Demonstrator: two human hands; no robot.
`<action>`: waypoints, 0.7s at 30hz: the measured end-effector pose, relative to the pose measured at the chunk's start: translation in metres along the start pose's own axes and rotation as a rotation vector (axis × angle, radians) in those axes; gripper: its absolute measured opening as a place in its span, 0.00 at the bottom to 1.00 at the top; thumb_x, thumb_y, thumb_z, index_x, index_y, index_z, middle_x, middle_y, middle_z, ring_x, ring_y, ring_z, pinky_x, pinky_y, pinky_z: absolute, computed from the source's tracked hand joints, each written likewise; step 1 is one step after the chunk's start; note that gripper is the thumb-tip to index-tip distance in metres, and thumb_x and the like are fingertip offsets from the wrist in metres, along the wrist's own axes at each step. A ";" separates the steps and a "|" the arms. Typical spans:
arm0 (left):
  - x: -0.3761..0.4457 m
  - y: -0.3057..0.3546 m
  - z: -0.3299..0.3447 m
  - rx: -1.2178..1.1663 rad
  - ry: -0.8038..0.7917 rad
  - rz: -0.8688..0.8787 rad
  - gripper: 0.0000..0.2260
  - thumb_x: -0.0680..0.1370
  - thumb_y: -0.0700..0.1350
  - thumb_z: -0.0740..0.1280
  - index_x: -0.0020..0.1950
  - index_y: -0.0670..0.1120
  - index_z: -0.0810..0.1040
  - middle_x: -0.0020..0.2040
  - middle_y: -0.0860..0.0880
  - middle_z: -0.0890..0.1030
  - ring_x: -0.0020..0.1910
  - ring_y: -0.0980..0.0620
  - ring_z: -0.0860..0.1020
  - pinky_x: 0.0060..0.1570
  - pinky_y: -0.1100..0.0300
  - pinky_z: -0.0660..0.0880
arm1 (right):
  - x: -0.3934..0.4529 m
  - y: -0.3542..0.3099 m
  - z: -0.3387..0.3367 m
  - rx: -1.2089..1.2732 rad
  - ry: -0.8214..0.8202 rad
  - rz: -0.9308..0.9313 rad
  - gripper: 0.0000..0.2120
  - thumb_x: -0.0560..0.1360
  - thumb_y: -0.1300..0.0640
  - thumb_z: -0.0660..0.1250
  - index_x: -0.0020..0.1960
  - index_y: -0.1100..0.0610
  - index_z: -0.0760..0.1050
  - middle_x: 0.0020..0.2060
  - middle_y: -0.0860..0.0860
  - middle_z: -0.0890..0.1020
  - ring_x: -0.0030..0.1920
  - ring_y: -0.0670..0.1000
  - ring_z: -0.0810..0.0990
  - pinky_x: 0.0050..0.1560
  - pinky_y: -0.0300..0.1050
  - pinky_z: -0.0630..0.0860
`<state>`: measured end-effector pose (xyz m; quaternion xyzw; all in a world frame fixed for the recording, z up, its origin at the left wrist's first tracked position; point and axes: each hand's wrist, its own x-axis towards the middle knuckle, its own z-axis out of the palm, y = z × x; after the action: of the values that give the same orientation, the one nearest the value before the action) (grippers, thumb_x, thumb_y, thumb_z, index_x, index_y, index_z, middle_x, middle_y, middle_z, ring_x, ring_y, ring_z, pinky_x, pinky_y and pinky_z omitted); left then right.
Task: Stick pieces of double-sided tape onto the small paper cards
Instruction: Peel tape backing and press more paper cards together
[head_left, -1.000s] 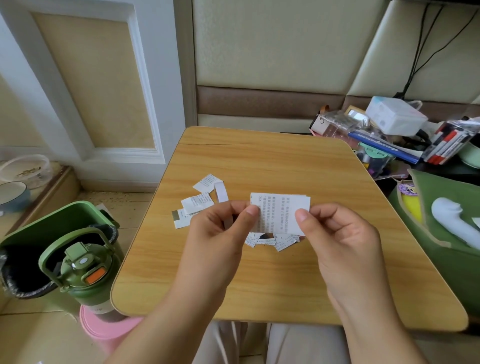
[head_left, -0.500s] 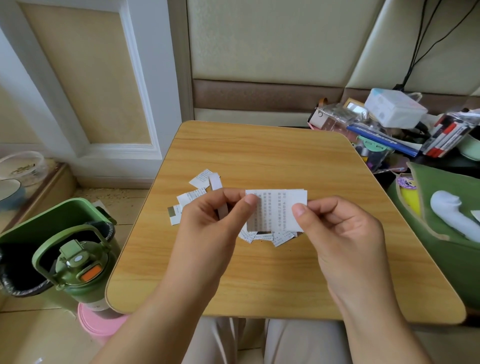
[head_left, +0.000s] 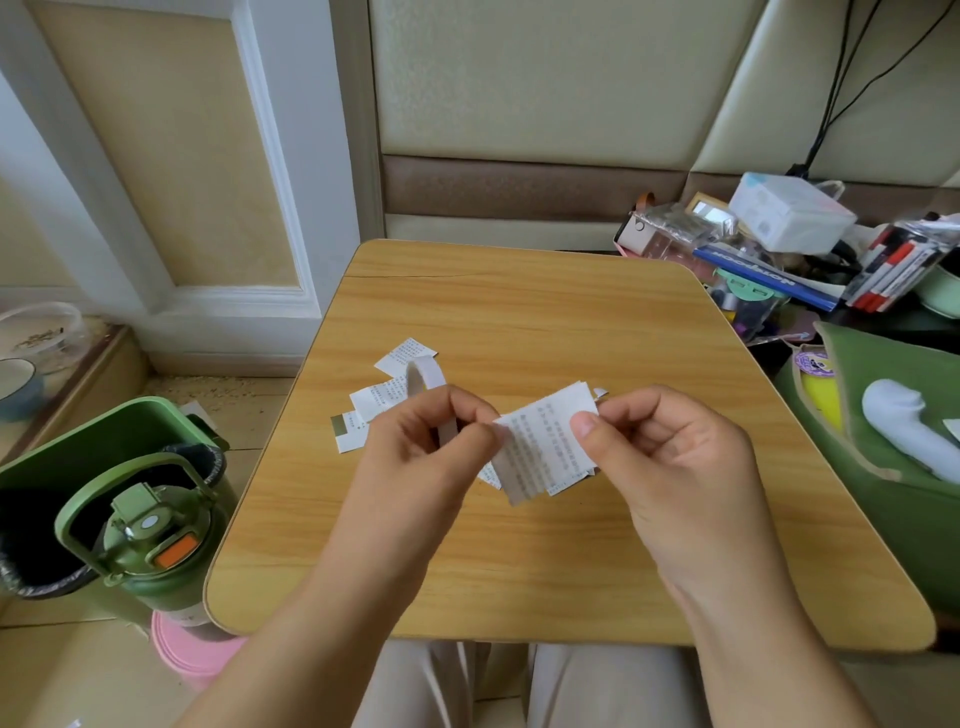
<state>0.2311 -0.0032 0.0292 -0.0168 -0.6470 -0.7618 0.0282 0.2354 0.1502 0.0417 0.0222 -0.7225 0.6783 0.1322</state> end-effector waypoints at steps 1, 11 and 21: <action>0.001 0.000 -0.001 0.048 -0.040 -0.006 0.06 0.63 0.50 0.70 0.33 0.48 0.79 0.33 0.45 0.68 0.36 0.48 0.64 0.37 0.58 0.61 | 0.002 -0.001 -0.002 -0.032 -0.043 0.007 0.10 0.68 0.65 0.73 0.32 0.55 0.78 0.28 0.48 0.81 0.29 0.42 0.76 0.32 0.33 0.73; 0.002 0.000 0.007 -0.062 0.006 0.012 0.05 0.66 0.48 0.70 0.32 0.49 0.83 0.28 0.55 0.78 0.29 0.61 0.73 0.31 0.73 0.68 | 0.003 -0.004 -0.001 -0.004 -0.048 0.047 0.07 0.69 0.59 0.75 0.34 0.53 0.79 0.30 0.48 0.82 0.31 0.43 0.79 0.34 0.34 0.74; -0.003 -0.004 0.008 -0.077 -0.003 -0.023 0.05 0.63 0.50 0.73 0.33 0.49 0.81 0.32 0.49 0.76 0.37 0.51 0.72 0.39 0.60 0.66 | -0.003 -0.001 0.002 -0.093 -0.044 -0.006 0.07 0.69 0.63 0.74 0.34 0.56 0.78 0.28 0.49 0.81 0.30 0.43 0.76 0.34 0.34 0.73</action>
<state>0.2334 0.0054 0.0259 -0.0118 -0.6174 -0.7864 0.0178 0.2379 0.1482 0.0421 0.0330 -0.7558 0.6430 0.1192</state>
